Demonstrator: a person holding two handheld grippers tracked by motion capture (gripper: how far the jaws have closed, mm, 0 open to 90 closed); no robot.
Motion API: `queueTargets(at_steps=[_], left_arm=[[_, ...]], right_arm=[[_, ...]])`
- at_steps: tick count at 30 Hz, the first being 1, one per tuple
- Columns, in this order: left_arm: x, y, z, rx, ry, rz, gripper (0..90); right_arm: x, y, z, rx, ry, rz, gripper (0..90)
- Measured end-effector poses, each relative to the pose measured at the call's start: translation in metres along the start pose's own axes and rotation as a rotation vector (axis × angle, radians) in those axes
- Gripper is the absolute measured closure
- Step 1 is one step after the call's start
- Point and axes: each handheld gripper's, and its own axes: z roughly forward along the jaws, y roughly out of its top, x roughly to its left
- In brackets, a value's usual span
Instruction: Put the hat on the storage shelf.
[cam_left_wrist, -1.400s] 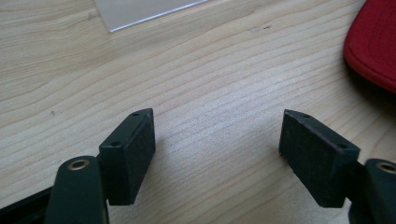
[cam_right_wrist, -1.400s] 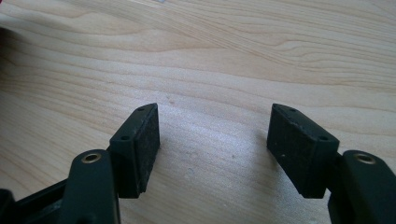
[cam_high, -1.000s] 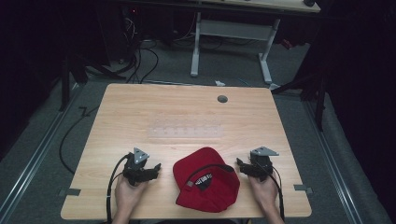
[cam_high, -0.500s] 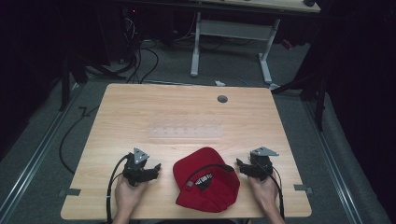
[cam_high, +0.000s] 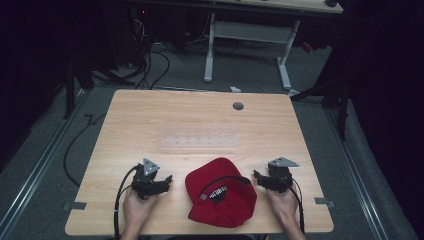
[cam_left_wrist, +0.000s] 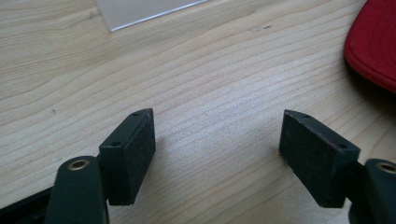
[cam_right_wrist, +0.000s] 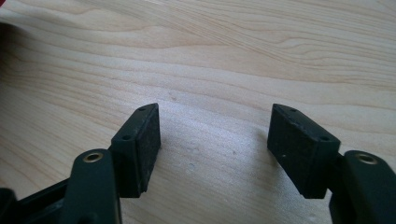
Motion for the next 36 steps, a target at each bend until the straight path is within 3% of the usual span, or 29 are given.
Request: queueTargets(at_steps=[5, 17, 25, 29, 36], left_arm=[[0.000, 0.000, 0.000, 0.000, 0.000, 0.000, 27.4], [0.000, 0.000, 0.000, 0.000, 0.000, -0.003, 27.4], [0.000, 0.000, 0.000, 0.000, 0.000, -0.003, 27.4], [0.000, 0.000, 0.000, -0.001, 0.001, -0.002, 27.4], [0.000, 0.000, 0.000, 0.002, 0.003, 0.002, 27.0]], right_arm=[[-0.004, 0.000, -0.003, 0.005, 0.020, 0.025, 39.0], [-0.008, -0.004, -0.025, -0.042, 0.100, 0.079, 42.7], [-0.004, -0.003, -0.038, -0.062, 0.112, 0.080, 43.5], [-0.003, -0.003, -0.045, -0.083, 0.144, 0.099, 43.7], [0.004, 0.005, -0.061, -0.124, 0.216, 0.076, 44.2]])
